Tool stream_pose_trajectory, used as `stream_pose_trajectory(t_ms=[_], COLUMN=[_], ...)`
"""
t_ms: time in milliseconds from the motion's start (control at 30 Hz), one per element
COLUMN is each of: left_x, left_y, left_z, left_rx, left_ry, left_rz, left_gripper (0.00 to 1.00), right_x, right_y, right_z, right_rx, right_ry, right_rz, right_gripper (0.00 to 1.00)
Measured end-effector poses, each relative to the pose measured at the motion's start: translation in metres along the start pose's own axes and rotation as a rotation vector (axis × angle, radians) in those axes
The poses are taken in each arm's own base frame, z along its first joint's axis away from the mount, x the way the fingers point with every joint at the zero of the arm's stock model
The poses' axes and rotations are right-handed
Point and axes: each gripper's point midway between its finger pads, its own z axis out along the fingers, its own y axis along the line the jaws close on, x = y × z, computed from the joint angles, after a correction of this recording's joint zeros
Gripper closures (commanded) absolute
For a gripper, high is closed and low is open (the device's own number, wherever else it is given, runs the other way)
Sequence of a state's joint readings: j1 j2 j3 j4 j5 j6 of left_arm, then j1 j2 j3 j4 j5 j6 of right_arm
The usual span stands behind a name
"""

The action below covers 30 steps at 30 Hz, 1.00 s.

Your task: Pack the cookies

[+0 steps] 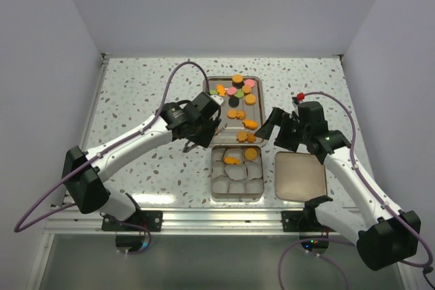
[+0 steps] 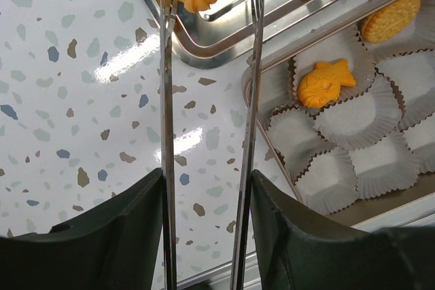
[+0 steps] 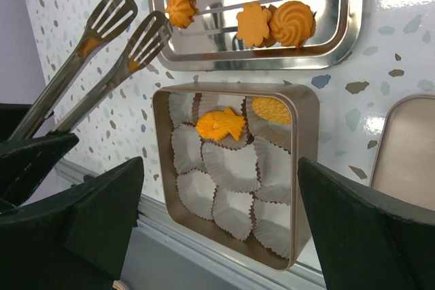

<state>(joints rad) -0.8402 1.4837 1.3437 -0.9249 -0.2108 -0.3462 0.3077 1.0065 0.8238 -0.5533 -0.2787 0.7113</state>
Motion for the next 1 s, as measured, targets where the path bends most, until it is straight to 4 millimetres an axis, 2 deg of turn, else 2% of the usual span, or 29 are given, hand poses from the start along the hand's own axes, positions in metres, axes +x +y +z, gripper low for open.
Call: stream_pose_trajectory(t_ms=[233,667,1000], left_x=[0.003,0.032,0.03], left_y=[0.0,0.0,0.001], left_z=[0.016,0.048,0.058], left_rx=[-0.011,-0.03,-0.037], left_ry=[0.027,0.119,0.123], left_rz=[-0.002,0.009,-0.023], left_gripper=[0.46,0.47,0.5], right_x=[0.005,0.009,0.007], right_y=[-0.005,-0.012,-0.013], right_z=[-0.001,-0.004,-0.006], right_rx=[0.019,0.042,0.052], right_ry=[0.021,0.041,0.037], right_rz=[-0.016,-0.067,-0.099], right_gripper=[0.01,0.01,0.01])
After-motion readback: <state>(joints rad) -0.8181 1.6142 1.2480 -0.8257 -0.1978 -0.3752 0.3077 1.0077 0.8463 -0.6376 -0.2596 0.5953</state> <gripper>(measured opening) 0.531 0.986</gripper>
